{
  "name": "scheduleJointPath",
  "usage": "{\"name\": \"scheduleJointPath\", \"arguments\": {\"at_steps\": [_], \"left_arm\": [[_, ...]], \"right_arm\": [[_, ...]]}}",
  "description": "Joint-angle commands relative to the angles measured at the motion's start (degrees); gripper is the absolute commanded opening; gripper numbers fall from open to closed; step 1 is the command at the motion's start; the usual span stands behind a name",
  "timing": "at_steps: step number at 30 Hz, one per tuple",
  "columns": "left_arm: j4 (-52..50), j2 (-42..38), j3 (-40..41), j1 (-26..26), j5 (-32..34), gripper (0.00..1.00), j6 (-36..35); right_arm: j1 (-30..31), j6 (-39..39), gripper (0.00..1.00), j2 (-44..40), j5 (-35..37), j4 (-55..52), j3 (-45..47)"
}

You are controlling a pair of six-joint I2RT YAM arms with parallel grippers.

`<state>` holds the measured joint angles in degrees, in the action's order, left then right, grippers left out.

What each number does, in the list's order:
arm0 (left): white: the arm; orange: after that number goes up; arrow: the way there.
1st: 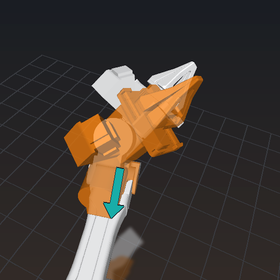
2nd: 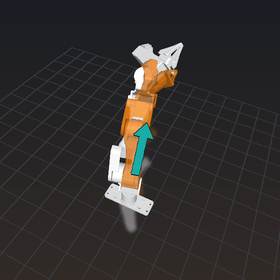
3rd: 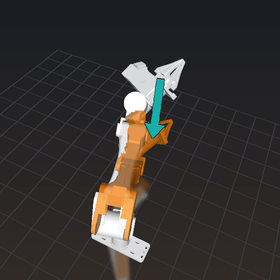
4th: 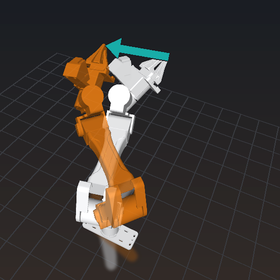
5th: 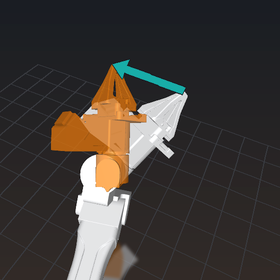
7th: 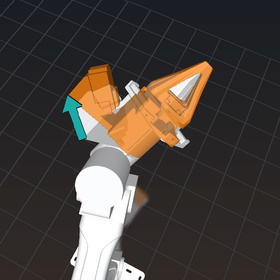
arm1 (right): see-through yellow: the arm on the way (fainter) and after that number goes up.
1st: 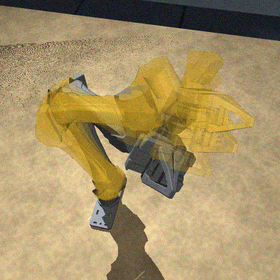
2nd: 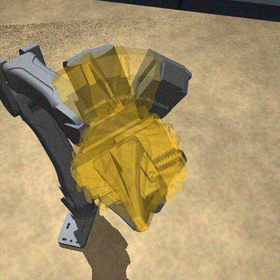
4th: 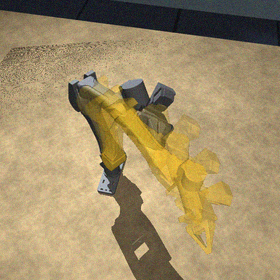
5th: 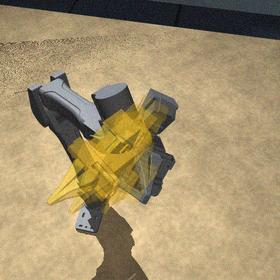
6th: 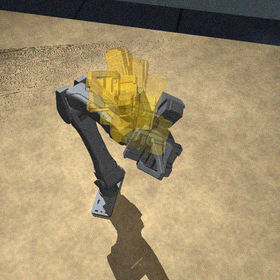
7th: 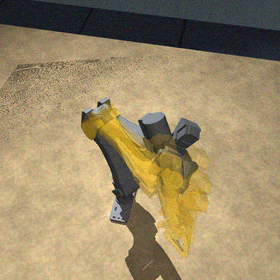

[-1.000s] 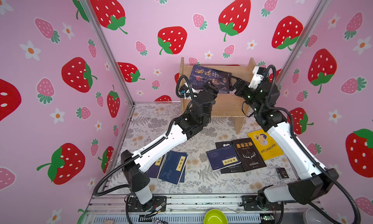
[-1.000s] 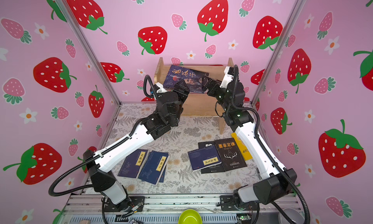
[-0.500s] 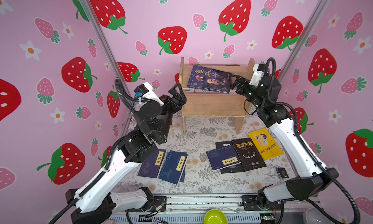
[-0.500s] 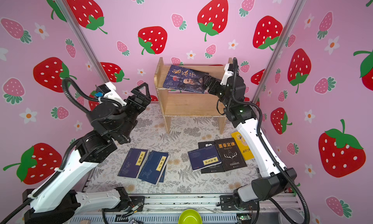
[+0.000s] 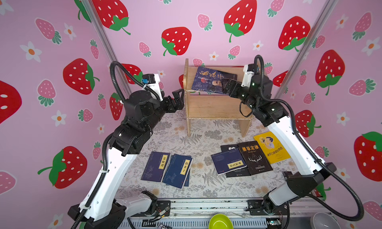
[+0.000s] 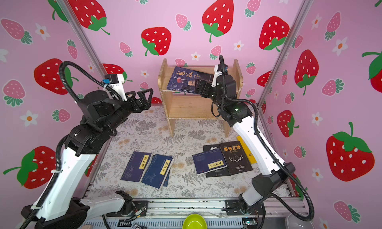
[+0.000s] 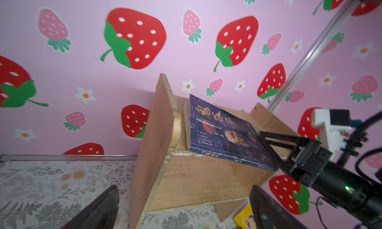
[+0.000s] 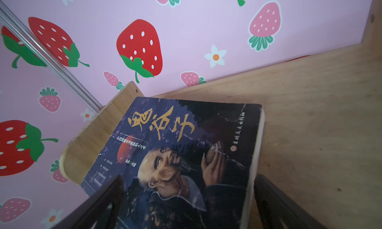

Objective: Stacking books/files
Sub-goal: Move the book to the bookshelf.

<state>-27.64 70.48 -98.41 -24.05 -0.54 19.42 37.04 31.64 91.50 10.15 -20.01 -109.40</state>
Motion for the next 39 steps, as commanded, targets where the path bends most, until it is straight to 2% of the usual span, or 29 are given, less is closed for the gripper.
{"name": "scheduleJointPath", "arguments": {"at_steps": [1, 3, 9, 16, 29, 34, 39], "left_arm": [[1.34, 2.11, -0.16, 6.65, -25.22, 0.99, -2.93], [2.50, 3.63, 0.50, 9.21, -31.66, 0.99, -4.42], [2.57, 9.85, -1.00, 10.78, -37.49, 1.00, -7.96], [5.55, 12.90, -0.34, 11.01, -36.32, 0.99, -8.26], [6.31, 13.28, 1.53, 12.19, -35.21, 0.97, -8.39], [6.57, 12.84, 1.78, 12.42, -34.19, 0.97, -8.26], [6.62, 12.73, 1.99, 12.59, -33.87, 0.97, -8.08]], "right_arm": [[2.26, -0.10, 1.00, 1.02, 7.28, -2.75, -1.60], [3.01, 0.04, 1.00, 1.43, 9.36, -2.58, -1.48], [3.49, -1.68, 1.00, 1.98, 9.91, 3.23, 1.17], [3.13, -6.08, 1.00, 5.75, 5.81, 9.99, 0.65], [-2.22, -7.66, 1.00, 11.27, -8.80, 16.99, -1.95], [-3.28, -8.29, 1.00, 11.30, -9.13, 16.46, -3.12], [-3.20, -12.27, 1.00, 7.18, -6.35, 16.54, -1.35]]}}
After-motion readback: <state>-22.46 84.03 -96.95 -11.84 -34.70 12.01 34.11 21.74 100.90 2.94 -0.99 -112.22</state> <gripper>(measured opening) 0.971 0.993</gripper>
